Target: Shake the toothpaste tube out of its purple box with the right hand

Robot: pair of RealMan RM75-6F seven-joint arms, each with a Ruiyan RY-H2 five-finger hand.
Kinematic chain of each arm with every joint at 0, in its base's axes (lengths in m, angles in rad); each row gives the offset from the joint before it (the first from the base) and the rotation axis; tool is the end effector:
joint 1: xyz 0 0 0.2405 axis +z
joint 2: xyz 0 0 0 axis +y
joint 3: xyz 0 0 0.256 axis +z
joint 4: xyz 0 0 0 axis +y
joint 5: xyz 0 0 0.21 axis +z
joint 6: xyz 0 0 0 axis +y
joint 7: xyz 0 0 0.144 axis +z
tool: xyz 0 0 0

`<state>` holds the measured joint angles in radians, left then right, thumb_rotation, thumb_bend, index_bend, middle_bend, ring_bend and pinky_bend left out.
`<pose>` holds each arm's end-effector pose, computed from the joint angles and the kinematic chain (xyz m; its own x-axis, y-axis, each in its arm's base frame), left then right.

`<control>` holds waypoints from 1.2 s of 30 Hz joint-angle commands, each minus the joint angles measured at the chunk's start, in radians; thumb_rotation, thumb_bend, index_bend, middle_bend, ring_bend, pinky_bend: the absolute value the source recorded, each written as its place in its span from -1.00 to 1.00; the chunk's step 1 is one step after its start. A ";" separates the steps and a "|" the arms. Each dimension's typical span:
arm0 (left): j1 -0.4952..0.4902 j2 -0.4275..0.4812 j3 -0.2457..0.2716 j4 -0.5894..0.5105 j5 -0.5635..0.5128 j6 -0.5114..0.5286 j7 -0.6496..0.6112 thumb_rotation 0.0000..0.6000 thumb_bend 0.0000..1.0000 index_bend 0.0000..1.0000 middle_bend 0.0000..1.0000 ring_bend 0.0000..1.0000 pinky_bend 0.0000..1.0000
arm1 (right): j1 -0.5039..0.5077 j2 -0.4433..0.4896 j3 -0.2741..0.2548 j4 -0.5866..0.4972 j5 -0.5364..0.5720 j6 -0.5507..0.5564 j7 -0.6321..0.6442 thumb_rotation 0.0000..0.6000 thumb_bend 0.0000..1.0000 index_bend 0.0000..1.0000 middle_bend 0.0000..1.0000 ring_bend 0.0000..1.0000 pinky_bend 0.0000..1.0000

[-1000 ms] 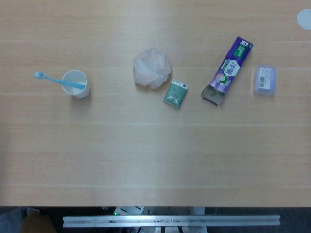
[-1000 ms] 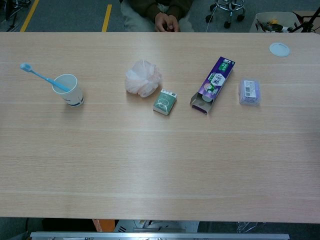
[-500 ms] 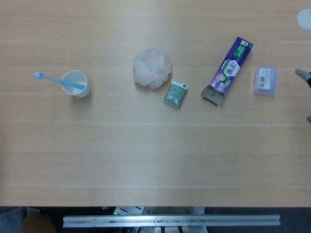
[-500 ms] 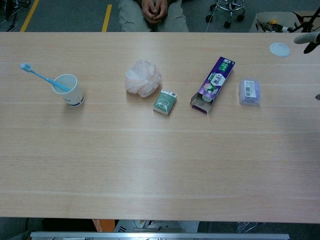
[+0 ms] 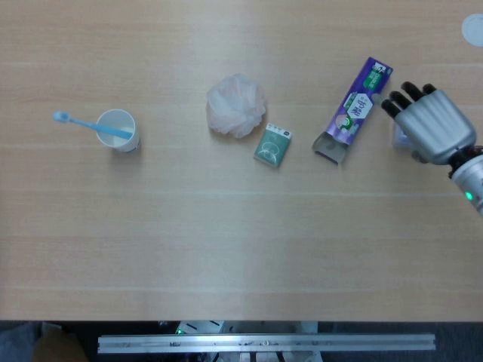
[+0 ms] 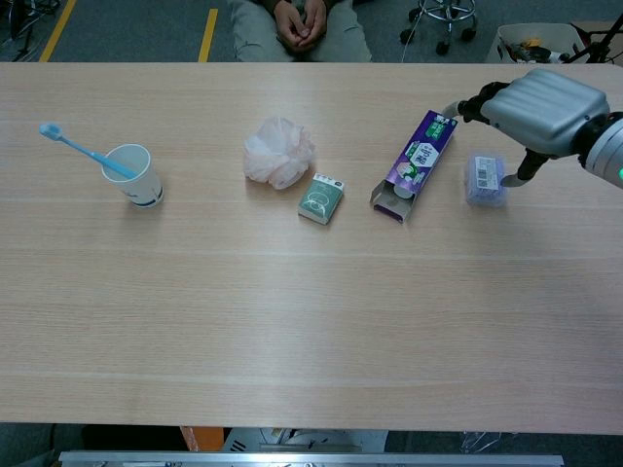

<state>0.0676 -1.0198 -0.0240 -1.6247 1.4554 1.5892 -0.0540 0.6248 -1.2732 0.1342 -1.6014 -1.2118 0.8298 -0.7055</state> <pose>-0.3390 0.1254 0.2032 0.4327 -0.0191 0.9014 0.8895 0.1719 -0.4233 -0.2078 -0.3223 0.0445 0.8412 -0.1648 0.5150 -0.5248 -0.4779 0.7044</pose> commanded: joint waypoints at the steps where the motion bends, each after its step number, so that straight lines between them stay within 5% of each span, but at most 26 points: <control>1: 0.002 0.000 -0.001 0.003 -0.002 0.002 -0.003 1.00 -0.49 -0.71 -0.69 -0.68 -0.61 | 0.064 -0.084 -0.004 0.085 0.068 -0.038 -0.076 1.00 -0.85 -0.71 -0.48 -0.64 -0.32; 14: 0.009 0.001 -0.003 0.010 -0.005 0.003 -0.011 1.00 -0.49 -0.71 -0.69 -0.68 -0.61 | 0.162 -0.263 -0.036 0.244 0.223 -0.003 -0.249 1.00 -0.89 -0.71 -0.52 -0.71 -0.59; 36: 0.013 0.007 -0.005 0.036 -0.027 -0.020 -0.049 1.00 -0.49 -0.71 -0.69 -0.68 -0.62 | 0.250 -0.515 -0.041 0.477 0.306 0.065 -0.357 1.00 -0.91 -0.71 -0.52 -0.72 -0.66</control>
<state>0.0804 -1.0131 -0.0291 -1.5908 1.4300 1.5711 -0.1015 0.8682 -1.7779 0.0926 -1.1356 -0.9074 0.8926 -1.0560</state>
